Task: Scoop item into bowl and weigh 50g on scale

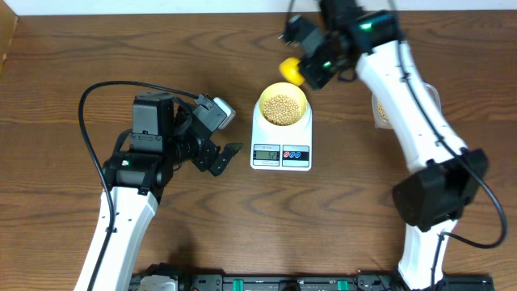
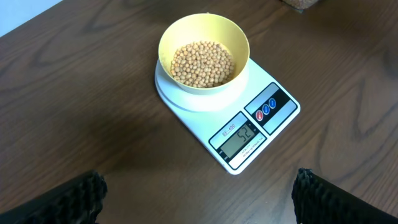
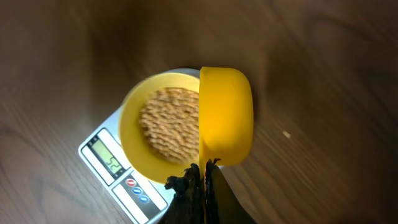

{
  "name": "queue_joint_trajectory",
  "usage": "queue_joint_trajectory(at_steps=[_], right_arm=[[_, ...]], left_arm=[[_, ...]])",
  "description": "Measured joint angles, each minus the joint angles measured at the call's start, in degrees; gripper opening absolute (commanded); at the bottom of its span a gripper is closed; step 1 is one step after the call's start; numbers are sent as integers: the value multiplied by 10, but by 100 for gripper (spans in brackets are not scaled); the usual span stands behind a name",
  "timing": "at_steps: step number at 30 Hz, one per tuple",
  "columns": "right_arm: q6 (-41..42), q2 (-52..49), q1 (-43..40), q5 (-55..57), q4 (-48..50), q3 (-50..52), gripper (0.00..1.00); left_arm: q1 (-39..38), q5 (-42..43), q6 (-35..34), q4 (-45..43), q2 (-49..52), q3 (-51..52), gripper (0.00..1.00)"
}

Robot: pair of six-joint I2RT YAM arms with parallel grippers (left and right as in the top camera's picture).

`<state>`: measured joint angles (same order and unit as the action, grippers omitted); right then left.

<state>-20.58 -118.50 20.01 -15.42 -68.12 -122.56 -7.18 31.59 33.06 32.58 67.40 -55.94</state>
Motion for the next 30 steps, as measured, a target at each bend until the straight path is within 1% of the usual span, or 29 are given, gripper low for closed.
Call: queue_joint_trajectory(at_steps=[8, 14, 17, 21, 26, 27, 30], right_arm=[[54, 42, -122, -8, -61, -4, 1], [93, 44, -207, -43, -107, -4, 1], [118, 44, -233, -62, -134, -4, 1], [131, 44, -238, -88, -139, -4, 1], [139, 44, -205, -120, -48, -4, 1], [138, 43, -183, -124, -22, -4, 1], [127, 39, -140, -116, 3, -4, 1]], left_arm=[[0, 0, 0, 0, 0, 0, 98], [0, 0, 0, 0, 0, 0, 98], [0, 0, 0, 0, 0, 0, 97], [0, 0, 0, 0, 0, 0, 98], [0, 0, 0, 0, 0, 0, 98], [0, 0, 0, 0, 0, 0, 98], [0, 0, 0, 0, 0, 0, 98]])
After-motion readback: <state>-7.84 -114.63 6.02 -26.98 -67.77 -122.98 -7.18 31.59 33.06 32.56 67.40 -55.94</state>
